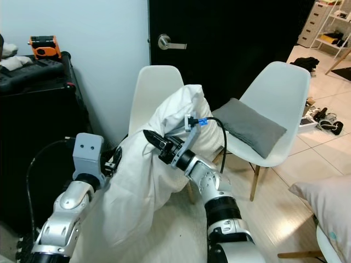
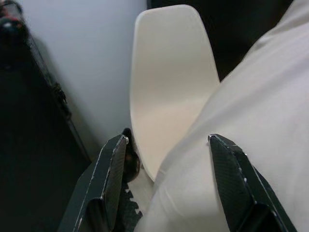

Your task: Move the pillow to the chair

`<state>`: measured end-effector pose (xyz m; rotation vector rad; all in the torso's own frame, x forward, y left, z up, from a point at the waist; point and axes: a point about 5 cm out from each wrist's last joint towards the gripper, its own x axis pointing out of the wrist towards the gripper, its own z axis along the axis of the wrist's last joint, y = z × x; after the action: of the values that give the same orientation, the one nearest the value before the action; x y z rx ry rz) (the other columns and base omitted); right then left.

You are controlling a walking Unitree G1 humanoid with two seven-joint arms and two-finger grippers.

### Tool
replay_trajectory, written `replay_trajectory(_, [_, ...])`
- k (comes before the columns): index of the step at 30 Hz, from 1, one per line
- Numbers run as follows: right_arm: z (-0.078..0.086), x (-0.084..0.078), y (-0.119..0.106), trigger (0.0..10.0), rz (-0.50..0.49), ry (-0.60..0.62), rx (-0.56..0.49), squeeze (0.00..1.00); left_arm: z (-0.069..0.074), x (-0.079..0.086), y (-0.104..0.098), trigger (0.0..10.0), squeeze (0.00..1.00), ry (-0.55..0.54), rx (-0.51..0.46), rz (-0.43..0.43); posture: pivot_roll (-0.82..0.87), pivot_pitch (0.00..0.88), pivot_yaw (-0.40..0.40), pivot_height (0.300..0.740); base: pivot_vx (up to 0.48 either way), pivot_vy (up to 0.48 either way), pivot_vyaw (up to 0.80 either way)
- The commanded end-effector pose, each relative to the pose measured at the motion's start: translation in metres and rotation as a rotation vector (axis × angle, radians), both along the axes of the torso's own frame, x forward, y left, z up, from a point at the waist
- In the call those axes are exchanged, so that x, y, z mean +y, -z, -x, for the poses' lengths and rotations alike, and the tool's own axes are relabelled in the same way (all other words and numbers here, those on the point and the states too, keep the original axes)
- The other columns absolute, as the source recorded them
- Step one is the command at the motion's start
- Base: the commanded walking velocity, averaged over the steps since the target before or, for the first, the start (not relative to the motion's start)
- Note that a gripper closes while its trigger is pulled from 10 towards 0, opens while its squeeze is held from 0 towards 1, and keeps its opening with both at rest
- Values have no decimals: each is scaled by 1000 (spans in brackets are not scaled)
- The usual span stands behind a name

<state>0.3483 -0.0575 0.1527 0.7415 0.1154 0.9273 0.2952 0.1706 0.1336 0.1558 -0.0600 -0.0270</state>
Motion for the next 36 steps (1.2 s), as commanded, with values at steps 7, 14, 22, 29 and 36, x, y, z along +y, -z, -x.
replay_trajectory(7, [-13,-16,-23,10000,-114,113,-44,0,-1,0,-5,10000,0,14,-19,1,4,0,-94,740,461,0,0])
replay_trajectory(14, [-16,-16,-21,10000,-99,146,-28,0,-2,-1,-8,10000,0,21,-27,-11,3,0,-91,740,460,0,-447])
replay_trajectory(22, [-16,-16,-21,10000,-103,149,-32,0,-3,-3,-10,10000,0,26,-36,-17,2,0,-89,740,455,0,0])
replay_trajectory(29, [-17,-15,-21,10000,-101,148,-35,0,-5,-5,-12,10000,0,30,-43,-18,-1,0,-89,740,453,0,0])
replay_trajectory(36, [-17,-16,-22,10000,-109,147,-38,0,-4,-6,-13,10000,0,30,-49,-16,1,0,-93,740,451,0,0])
